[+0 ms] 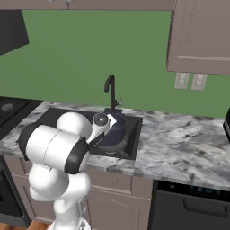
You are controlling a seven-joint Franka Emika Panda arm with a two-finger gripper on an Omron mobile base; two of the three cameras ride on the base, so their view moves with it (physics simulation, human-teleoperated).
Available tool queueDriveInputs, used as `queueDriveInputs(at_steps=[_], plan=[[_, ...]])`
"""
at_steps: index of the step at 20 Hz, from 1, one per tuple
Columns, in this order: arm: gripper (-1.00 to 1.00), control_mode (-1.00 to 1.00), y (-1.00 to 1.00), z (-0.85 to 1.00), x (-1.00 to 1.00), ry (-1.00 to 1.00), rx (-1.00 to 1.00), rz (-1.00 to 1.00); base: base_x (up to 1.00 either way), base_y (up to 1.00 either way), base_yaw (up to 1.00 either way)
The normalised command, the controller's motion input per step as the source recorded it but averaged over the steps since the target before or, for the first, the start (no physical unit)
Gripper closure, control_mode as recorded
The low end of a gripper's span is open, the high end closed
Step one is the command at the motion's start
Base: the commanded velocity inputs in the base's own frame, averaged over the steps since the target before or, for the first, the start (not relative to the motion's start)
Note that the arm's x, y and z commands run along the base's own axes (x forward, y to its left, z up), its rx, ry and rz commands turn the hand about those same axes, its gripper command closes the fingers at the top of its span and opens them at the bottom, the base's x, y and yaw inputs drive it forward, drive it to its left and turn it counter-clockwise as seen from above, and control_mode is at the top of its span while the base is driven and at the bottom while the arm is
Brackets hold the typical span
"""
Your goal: Move the pot and pan from the stove into the sink.
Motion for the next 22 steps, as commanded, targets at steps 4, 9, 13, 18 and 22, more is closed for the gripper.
queueDriveInputs(at_steps=[4,9,13,18,22], plan=[[1.00,-1.00,0.00,-0.29,0.23,0.00,0.00,0.00,0.00,0.00,0.00],[1.00,-1.00,0.00,-0.24,0.22,0.00,0.00,0.00,0.00,0.00,0.00],[1.00,-1.00,0.00,-0.14,0.15,0.00,0.00,0.00,0.00,0.00,0.00],[-1.00,-1.00,0.00,-0.03,0.00,-0.02,0.00,0.00,0.00,0.00,0.00],[-1.00,-1.00,0.00,0.00,0.00,0.00,0.00,0.00,0.00,0.00,0.00]])
